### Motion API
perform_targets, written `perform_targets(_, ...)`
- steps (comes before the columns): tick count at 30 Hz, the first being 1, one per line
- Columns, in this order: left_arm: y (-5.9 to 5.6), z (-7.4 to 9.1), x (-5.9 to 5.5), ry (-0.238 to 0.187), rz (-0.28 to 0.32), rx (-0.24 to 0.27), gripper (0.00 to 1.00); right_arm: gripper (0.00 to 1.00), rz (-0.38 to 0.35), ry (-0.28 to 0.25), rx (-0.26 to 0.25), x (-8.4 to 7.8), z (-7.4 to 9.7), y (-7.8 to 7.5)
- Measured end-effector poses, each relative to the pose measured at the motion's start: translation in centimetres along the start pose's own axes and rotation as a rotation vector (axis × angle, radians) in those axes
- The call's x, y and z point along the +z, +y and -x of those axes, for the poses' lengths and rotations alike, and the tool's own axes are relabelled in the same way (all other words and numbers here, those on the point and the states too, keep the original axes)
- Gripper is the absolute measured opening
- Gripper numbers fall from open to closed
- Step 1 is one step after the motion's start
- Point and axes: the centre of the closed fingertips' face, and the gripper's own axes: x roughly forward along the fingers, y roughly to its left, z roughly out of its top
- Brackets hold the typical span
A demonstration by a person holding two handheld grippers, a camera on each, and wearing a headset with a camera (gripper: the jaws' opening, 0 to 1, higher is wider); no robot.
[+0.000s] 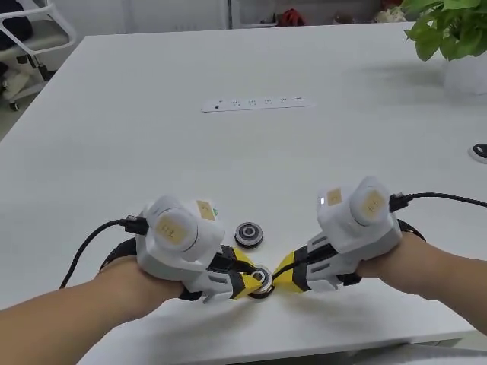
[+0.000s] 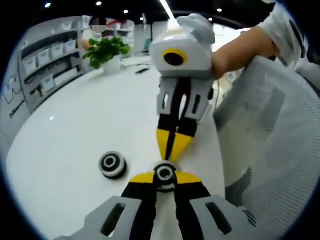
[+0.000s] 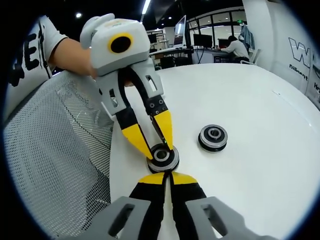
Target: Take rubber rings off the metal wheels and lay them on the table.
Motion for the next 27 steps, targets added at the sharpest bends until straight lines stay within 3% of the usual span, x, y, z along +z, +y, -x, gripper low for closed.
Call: perform_targets(27,0.12,0.00,-0.03,0.006,-0.001,0.011,0.13,0.00,-0.220,-0.072,-0.010,0.41,0.47,-1.02)
